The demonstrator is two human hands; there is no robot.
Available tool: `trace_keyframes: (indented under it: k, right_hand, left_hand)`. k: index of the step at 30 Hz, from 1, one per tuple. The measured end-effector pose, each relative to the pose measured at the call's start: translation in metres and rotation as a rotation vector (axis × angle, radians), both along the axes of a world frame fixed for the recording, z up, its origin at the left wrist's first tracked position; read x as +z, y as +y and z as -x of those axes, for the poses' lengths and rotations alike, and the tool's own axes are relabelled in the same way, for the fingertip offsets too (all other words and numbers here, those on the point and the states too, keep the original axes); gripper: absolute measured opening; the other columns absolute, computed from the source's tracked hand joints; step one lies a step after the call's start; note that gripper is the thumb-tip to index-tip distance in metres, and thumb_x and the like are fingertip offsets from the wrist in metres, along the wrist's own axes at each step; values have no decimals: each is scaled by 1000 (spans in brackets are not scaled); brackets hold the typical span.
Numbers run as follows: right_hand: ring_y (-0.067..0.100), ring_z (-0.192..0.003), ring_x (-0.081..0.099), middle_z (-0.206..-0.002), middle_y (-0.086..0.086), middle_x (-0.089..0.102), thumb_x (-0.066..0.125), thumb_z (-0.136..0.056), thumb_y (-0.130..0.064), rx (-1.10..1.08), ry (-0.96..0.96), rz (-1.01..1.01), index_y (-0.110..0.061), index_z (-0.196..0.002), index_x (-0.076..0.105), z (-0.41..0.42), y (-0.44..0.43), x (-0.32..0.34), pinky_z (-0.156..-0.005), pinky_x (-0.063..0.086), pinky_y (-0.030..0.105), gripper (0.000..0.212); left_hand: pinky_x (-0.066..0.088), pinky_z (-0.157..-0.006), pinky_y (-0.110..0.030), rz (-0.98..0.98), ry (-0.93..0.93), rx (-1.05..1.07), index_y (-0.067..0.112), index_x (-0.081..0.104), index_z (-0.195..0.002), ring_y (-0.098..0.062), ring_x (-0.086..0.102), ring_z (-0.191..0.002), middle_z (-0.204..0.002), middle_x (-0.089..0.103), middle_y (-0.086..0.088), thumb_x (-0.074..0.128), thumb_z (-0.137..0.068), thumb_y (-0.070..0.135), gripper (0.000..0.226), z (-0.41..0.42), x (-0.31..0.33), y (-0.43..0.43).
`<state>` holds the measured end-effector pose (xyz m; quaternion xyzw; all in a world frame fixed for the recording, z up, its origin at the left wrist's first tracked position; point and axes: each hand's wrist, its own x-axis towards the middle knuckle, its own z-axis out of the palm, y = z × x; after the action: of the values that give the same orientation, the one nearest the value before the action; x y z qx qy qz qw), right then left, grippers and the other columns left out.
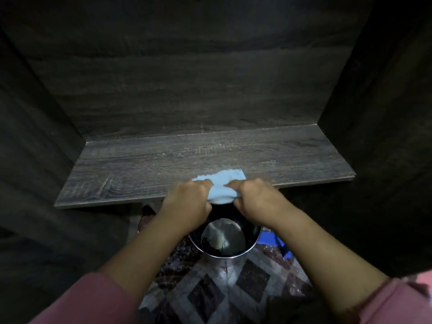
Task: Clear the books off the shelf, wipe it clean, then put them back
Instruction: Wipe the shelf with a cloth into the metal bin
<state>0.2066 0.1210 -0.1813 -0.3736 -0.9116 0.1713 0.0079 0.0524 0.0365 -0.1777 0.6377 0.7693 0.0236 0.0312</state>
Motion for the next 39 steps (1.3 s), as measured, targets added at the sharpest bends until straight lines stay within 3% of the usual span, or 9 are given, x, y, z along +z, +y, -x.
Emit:
trace_keyframes:
  k: [4,9,13,19,24,29,32,35,39]
  right_hand:
    - [33,-100,62,-107,12,66,55,-88,-29,-18,6,128,-25,-115,57,-33,-31,13,-79,50,35,28]
    - [30,-85,60,-95,11,63,48,-91,-26,-107,154,130,-22,-106,46,-67,-44,64,-74,51,44,16]
    - [27,-91,60,-101,6,62,47,-92,-25,-98,212,84,-25,-112,45,-97,-46,115,-78,49,43,20]
    - [20,-125,47,-141,-4,47,65,-77,-47,-22,138,-441,-28,-149,25,-126,-47,184,-105,37,37,85]
    - [28,-105,60,-117,3,60,58,-87,-25,-92,210,-788,-24,-130,48,-148,-11,264,-79,51,41,44]
    - [38,-100,58,-110,13,61,55,-87,-15,-132,379,-1041,-15,-124,52,-149,49,341,-72,49,48,37]
    - [39,-103,57,-115,16,61,54,-90,-13,-154,378,-1132,-10,-128,52,-139,85,363,-75,47,46,38]
    - [40,-106,59,-117,21,63,54,-87,-8,-82,353,-1144,-4,-125,57,-130,122,355,-84,48,46,38]
    - [39,-139,33,-150,18,38,50,-91,-22,-182,142,-698,-28,-147,37,-118,171,337,-115,25,50,58]
  left_hand:
    - [43,-80,-32,61,-48,-35,23,52,-117,-24,58,-104,-114,63,-2,51,-87,33,32,-25,8,-39]
    - [49,-83,-40,-311,102,-144,11,54,-126,-26,55,-110,-121,58,-6,73,-62,43,74,-48,38,-48]
    - [44,-61,-36,-526,254,-281,15,60,-95,-26,57,-70,-78,57,-2,58,-73,17,22,-62,81,-30]
    - [51,-57,-33,-603,237,-381,12,64,-88,-26,63,-65,-74,63,-3,76,-61,10,29,-98,170,-1]
    - [46,-54,-33,-766,398,-447,10,64,-87,-29,62,-63,-74,64,-7,78,-61,12,30,-125,260,20]
    - [44,-51,-35,-967,707,-436,7,61,-88,-31,62,-64,-74,64,-11,43,-79,10,21,-134,349,67]
    - [49,-77,-45,-844,697,-366,-1,53,-121,-37,62,-99,-109,63,-22,51,-91,9,32,-130,374,102]
    - [28,-114,-43,-487,629,-293,2,11,-152,-32,25,-143,-153,28,-21,50,-97,40,77,-126,376,129]
    - [31,-111,-47,-282,526,-294,8,15,-153,-31,30,-140,-153,31,-17,35,-103,34,60,-116,354,152]
